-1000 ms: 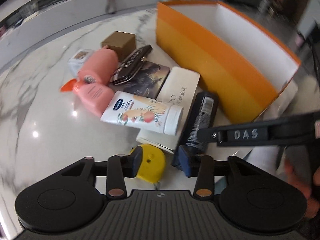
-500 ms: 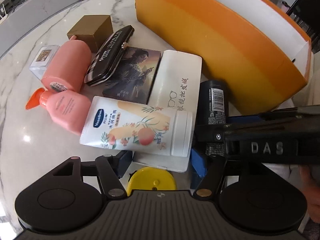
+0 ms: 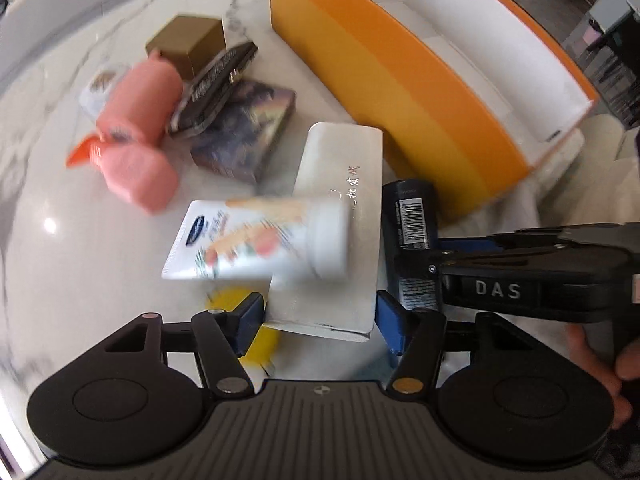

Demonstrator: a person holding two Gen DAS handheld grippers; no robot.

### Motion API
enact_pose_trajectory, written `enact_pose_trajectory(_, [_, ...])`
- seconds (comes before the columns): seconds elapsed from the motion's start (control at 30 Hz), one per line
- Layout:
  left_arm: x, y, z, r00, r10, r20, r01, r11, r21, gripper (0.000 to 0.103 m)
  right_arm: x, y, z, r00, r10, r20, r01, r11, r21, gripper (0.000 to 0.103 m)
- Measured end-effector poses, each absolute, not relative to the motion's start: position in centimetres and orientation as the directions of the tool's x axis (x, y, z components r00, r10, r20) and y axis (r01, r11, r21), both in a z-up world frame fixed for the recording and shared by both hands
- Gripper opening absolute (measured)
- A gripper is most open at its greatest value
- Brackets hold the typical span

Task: Organize rigid objects
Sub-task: 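Grasp the black spray can with the right gripper while the left grasps the white glasses case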

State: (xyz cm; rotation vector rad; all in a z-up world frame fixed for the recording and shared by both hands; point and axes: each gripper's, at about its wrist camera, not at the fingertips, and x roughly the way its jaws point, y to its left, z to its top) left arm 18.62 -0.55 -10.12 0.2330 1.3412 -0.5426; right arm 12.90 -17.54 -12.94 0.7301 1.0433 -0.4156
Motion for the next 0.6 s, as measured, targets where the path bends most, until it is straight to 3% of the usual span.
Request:
enact_pose_trajectory(0.07, [18.2, -0.3, -9.9, 0.105, -0.258, -0.960, 0.443, 0.877, -0.187, 0.069, 12.1, -17.4, -12.6, 0.448, 0.043, -0.893, 0.609, 0.717, 0.340, 0.036])
enact_pose_trajectory(0.2, [15.2, -1.4, -10.4, 0.106, -0.217, -0.970, 0.442, 0.885, -0.149, 0.069, 10.6, -17.2, -11.7, 0.468, 0.067, -0.881, 0.560, 0.749, 0.354, 0.036])
enact_pose_trajectory(0.37, [12.9, -2.6, -11.6, 0.153, -0.081, -0.985, 0.411, 0.912, -0.011, 0.069, 10.7, -16.9, -11.9, 0.469, 0.052, -0.882, 0.548, 0.765, 0.337, 0.037])
enact_pose_trajectory(0.5, [12.8, -3.3, -13.4, 0.116, -0.034, -0.993, 0.406, 0.914, 0.016, 0.069, 10.6, -17.7, -12.9, 0.481, 0.073, -0.874, 0.561, 0.740, 0.371, 0.036])
enact_pose_trajectory(0.6, [13.5, -3.9, -13.5, 0.153, -0.009, -0.988, 0.417, 0.907, 0.056, 0.076, 10.4, -17.8, -13.2, 0.479, 0.065, -0.875, 0.557, 0.749, 0.360, 0.042])
